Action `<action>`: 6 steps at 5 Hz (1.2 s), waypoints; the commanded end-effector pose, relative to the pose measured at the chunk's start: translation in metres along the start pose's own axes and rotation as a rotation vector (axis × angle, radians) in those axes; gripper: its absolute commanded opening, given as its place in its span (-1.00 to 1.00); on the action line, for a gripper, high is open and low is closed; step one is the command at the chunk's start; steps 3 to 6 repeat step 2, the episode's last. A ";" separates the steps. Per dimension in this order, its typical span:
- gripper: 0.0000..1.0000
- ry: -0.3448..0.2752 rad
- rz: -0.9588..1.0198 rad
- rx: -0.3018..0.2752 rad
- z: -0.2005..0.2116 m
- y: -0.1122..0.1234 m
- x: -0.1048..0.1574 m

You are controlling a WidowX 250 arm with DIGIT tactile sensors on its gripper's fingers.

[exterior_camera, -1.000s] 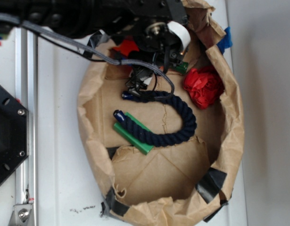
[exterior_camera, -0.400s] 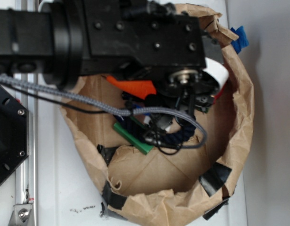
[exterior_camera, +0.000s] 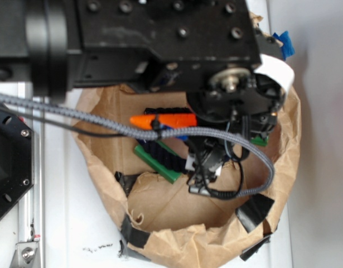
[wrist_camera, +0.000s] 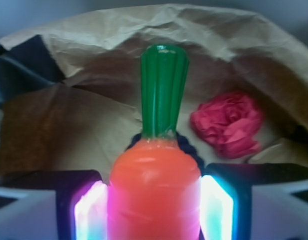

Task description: Grab the carrot.

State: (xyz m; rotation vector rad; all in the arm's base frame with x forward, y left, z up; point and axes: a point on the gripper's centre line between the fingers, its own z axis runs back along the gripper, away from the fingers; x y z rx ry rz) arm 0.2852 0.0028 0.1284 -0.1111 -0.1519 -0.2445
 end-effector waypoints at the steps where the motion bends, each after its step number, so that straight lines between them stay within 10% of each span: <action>1: -1.00 -0.048 0.019 0.039 0.027 -0.001 0.010; 6: -1.00 -0.029 0.008 0.041 0.022 -0.005 0.005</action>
